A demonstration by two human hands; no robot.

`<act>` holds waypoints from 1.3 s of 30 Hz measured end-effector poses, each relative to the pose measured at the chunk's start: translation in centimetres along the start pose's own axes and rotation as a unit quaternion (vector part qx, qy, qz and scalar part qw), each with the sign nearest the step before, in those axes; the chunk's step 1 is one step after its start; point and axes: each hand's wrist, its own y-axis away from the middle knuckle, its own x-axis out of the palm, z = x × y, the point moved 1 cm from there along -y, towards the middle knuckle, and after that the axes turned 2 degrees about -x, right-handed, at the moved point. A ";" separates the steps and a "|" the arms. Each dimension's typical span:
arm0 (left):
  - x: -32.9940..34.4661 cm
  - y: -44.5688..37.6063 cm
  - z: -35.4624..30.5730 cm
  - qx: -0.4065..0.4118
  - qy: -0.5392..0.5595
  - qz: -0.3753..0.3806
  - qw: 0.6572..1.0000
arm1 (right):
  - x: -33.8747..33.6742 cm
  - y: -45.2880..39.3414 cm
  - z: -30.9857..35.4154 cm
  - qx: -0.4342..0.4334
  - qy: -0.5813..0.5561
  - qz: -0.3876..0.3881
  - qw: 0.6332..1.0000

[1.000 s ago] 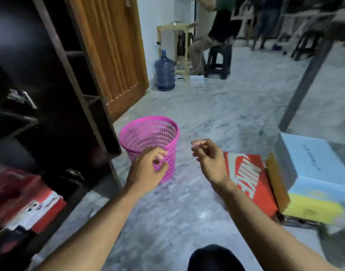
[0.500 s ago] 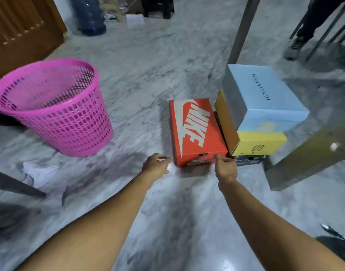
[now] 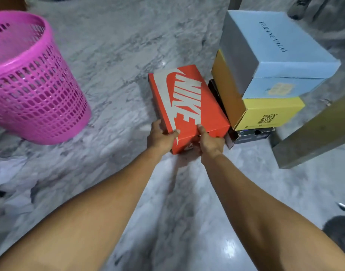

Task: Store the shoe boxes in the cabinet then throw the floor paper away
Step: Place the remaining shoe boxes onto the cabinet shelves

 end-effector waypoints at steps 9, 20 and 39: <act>-8.2 1.6 2.0 -0.010 -0.014 -0.309 0.951 | -6.6 1.8 -1.4 -0.026 0.087 0.090 0.992; -14.3 1.2 8.1 -0.127 0.081 0.085 0.985 | -10.0 3.8 -1.0 -0.007 0.076 0.149 0.986; -34.4 20.8 -3.2 0.043 0.239 0.040 0.969 | -3.9 25.5 11.2 -0.027 -0.101 0.337 0.936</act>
